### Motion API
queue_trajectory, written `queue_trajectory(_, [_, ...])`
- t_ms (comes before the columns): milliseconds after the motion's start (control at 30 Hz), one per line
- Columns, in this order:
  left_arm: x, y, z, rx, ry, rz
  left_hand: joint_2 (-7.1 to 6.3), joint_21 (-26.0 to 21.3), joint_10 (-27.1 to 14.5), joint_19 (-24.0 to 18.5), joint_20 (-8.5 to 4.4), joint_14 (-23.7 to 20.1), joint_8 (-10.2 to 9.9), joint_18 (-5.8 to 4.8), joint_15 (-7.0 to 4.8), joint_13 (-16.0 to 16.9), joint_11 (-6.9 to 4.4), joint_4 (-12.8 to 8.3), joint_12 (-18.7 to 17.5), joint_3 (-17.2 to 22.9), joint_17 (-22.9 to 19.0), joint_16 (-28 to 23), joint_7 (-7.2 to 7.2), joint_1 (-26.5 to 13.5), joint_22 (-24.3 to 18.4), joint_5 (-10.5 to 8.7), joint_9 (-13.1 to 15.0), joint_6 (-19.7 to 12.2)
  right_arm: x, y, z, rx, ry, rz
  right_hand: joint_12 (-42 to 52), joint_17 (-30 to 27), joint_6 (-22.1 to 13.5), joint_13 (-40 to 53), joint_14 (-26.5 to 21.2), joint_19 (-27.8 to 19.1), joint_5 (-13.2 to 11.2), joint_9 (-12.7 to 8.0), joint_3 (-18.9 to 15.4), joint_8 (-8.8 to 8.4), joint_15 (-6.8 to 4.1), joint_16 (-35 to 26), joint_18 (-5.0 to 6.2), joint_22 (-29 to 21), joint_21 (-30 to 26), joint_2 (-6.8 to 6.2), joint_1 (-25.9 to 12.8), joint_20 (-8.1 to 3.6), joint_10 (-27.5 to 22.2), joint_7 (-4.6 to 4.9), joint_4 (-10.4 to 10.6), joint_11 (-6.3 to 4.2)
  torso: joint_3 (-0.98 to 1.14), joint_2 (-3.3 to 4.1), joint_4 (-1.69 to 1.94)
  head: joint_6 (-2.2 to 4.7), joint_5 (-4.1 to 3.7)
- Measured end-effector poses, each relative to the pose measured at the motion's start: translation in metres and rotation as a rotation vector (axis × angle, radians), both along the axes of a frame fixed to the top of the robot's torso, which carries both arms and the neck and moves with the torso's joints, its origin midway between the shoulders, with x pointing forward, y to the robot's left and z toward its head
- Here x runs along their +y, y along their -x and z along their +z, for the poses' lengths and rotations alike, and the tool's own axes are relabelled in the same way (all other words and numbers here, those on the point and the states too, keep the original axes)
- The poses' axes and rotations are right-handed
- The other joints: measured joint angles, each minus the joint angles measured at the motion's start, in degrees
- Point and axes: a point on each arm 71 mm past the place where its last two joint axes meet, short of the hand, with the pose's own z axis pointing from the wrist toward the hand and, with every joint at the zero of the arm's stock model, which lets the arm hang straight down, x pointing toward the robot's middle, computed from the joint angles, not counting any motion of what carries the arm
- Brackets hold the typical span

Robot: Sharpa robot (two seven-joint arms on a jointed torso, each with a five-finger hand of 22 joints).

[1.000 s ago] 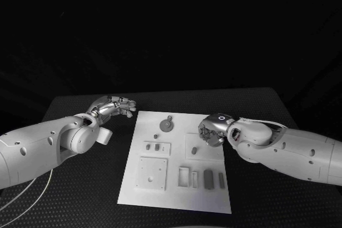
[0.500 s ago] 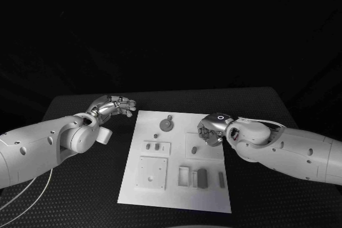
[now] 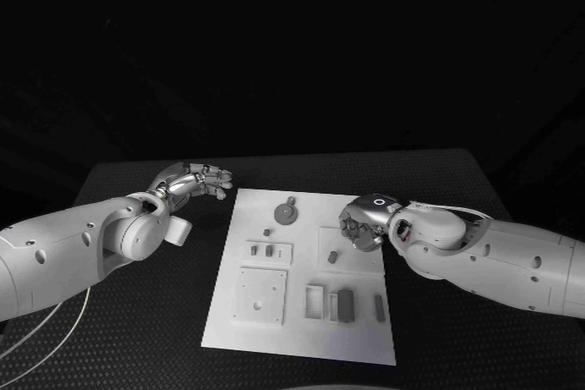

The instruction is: Assemble the parts on the task board

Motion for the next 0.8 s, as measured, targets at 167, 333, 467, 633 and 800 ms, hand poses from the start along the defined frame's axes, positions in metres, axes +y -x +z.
queue_trajectory(167, [0.0, 0.0, 0.0, 0.0, 0.0, 0.001, 0.0, 0.0, 0.0, 0.0, 0.0, 0.0, 0.0, 0.0, 0.0, 0.0, 0.0, 0.0, 0.0, 0.0, 0.0, 0.0, 0.0, 0.0, 0.0, 0.0, 0.0, 0.0, 0.0, 0.001, 0.003, -0.002, -0.005, 0.0, 0.0, 0.0, 0.0, 0.0, 0.0, 0.0, 0.0, 0.0, 0.0, -0.01, 0.0, 0.0, 0.38, 0.0, 0.0, 0.0, 0.0, 0.0, 0.0, -0.01, 0.0, 0.0, 0.0, -0.01, -0.04, -0.03, 0.05])
queue_trajectory(333, [0.001, 0.0, 0.0, 0.0, -0.001, 0.002, 0.0, -0.2, 0.0, 0.0, 0.0, 0.0, 0.0, 0.0, -0.01, 0.0, 0.0, 0.0, 0.0, 0.0, 0.1, 0.0, 0.0, 0.0, 0.0, 0.0, 0.0, 0.0, 0.0, 0.0, 0.006, -0.007, -0.013, 0.001, 0.0, 0.1, 0.0, 0.1, 0.0, 0.0, 0.0, 0.0, 0.0, -0.06, 0.0, 0.0, 0.41, 0.0, 0.0, 0.0, 0.0, 0.0, 0.0, -0.01, 0.0, 0.0, 0.01, -0.01, -0.07, -0.03, 0.09])
queue_trajectory(467, [0.001, -0.001, 0.0, 0.0, -0.002, 0.003, 0.0, -0.2, 0.0, 0.0, 0.0, 0.0, 0.0, 0.0, -0.01, 0.0, 0.0, 0.0, 0.0, 0.0, 0.1, 0.0, 0.21, 0.0, 0.0, 0.0, 0.0, -0.2, 0.0, 0.0, 0.008, -0.008, -0.02, 0.0, 0.0, 0.1, 0.0, 0.1, 0.0, 0.0, 0.0, 0.1, 0.0, -0.1, 0.0, 0.0, 0.41, 0.0, 0.0, 0.0, 0.0, 0.0, 0.0, -0.01, 0.0, 0.0, 0.01, -0.01, -0.07, -0.03, 0.05])
queue_trajectory(633, [0.002, -0.001, 0.0, 0.001, -0.002, 0.005, 0.0, -0.2, 0.0, 0.0, 0.0, 0.0, 0.0, 0.0, -0.01, 0.0, 0.0, 0.0, 0.0, 0.0, 0.1, 0.0, 0.21, 0.0, 0.0, 0.0, 0.0, -0.2, 0.0, -0.001, 0.011, -0.006, -0.033, -0.001, 0.0, 0.1, 0.0, 0.1, 0.0, 0.0, 0.0, 0.3, 0.0, -0.17, 0.0, 0.0, 0.41, 0.0, 0.0, -0.01, 0.0, 0.01, 0.0, -0.01, 0.0, 0.0, 0.04, -0.01, -0.07, -0.02, 0.02])
queue_trajectory(800, [0.002, -0.001, 0.0, 0.001, -0.002, 0.005, 0.0, -0.2, 0.0, 0.0, 0.0, 0.0, 0.0, 0.0, -0.01, 0.0, 0.0, 0.0, 0.0, 0.0, 0.1, -0.2, 0.21, 0.0, 0.0, 0.0, 0.0, -0.2, -0.003, -0.001, 0.016, 0.001, -0.055, -0.008, 0.0, 0.2, 0.0, 0.2, 0.0, 0.0, 0.0, 0.2, 0.0, -0.17, 0.0, 0.0, 0.41, 0.0, 0.0, -0.01, 0.0, 0.01, 0.0, -0.01, 0.0, 0.0, 0.05, -0.01, -0.08, -0.03, 0.07])
